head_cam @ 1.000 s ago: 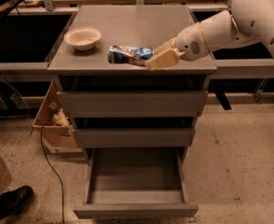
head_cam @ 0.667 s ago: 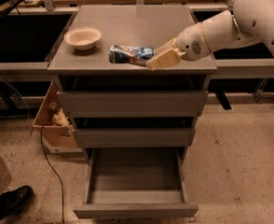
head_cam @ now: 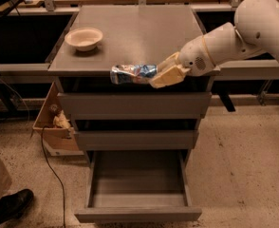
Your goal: Place redbull can into bottom drawer
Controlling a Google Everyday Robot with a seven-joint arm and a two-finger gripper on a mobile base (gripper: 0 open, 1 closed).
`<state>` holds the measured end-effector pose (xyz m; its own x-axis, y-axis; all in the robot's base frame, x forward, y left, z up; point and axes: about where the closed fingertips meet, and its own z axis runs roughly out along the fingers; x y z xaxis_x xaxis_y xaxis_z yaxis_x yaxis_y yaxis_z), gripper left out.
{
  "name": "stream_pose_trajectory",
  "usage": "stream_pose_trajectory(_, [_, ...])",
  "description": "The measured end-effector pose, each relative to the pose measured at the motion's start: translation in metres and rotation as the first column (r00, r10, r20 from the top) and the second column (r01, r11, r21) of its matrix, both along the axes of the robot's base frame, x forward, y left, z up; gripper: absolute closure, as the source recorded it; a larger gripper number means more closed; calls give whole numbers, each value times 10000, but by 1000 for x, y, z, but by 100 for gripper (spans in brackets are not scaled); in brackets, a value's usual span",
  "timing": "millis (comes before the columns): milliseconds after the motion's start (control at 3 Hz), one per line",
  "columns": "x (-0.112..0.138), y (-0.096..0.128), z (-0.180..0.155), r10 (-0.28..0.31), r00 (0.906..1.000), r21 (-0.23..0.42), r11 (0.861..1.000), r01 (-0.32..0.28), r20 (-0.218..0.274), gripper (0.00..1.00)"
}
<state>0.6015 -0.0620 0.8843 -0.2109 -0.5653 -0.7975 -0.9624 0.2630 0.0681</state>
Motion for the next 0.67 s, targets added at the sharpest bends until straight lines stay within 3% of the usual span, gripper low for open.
stream_pose_trajectory(333, [-33,-7,-29,488,9988,-500,9976,-487,-2,100])
stream_pose_trajectory(667, [-52,-19,-60,500,9987,-744,9959,-507,-114,100])
